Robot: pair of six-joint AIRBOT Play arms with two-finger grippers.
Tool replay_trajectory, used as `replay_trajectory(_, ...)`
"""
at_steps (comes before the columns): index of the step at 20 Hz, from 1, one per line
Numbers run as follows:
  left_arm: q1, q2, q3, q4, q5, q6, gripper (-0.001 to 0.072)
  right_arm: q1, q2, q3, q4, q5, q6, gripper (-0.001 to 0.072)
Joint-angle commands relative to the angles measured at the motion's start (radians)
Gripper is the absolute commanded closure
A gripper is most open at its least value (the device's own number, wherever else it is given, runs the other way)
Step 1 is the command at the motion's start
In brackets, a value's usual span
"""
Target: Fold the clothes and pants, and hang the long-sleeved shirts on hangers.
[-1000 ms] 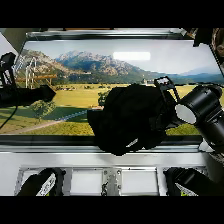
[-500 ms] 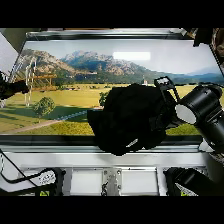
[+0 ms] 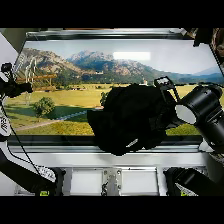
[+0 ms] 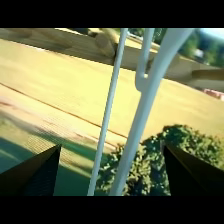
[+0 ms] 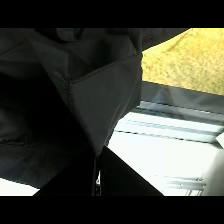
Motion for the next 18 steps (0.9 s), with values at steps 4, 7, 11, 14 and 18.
replay_trajectory(4, 0.002, -0.150, 0.108, 0.000, 0.011, 0.013, 0.0020, 0.001, 0.000, 0.000, 0.000, 0.000, 0.000, 0.0701)
replay_trajectory(7, 0.002, -0.154, 0.109, 0.000, 0.048, 0.014, 0.0020, 0.001, 0.000, 0.000, 0.000, 0.000, 0.000, 0.0702)
replay_trajectory(11, 0.001, -0.154, 0.087, -0.001, 0.055, 0.013, 0.0019, 0.001, 0.000, 0.000, 0.000, 0.000, 0.000, 0.0702)
replay_trajectory(14, 0.000, -0.154, 0.068, -0.001, 0.052, 0.013, 0.0036, 0.001, 0.000, 0.000, 0.000, 0.000, 0.000, 0.0701)
replay_trajectory(18, -0.001, -0.154, 0.069, -0.002, 0.043, 0.013, 0.0037, 0.001, 0.000, 0.000, 0.000, 0.000, 0.000, 0.0702)
